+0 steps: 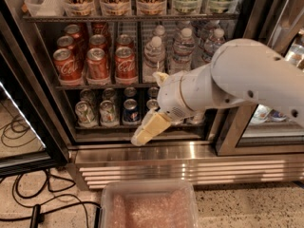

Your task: Pick coke can from middle shelf of fridge

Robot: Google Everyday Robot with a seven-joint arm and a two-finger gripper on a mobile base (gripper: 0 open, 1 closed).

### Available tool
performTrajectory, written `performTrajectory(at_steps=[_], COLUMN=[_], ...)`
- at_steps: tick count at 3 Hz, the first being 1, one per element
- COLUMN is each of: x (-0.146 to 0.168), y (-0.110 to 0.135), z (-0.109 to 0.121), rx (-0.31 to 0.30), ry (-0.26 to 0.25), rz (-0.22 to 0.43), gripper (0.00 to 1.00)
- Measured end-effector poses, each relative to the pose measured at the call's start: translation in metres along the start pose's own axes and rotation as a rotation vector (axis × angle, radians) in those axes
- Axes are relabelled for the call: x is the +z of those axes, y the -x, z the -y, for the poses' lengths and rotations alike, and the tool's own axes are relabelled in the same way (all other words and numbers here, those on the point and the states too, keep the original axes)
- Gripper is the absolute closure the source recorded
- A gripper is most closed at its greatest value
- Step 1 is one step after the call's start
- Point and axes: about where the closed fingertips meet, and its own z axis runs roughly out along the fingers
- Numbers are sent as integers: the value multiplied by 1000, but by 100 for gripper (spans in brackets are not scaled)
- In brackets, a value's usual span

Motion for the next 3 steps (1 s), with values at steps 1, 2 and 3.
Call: performTrajectory(at_steps=[1,2,3], x=[33,33,45], y=[21,21,27], z=[10,10,7], rx=[-14,-13,16], ry=[-4,-4,-40], rz=[109,109,164], gripper=[0,0,0])
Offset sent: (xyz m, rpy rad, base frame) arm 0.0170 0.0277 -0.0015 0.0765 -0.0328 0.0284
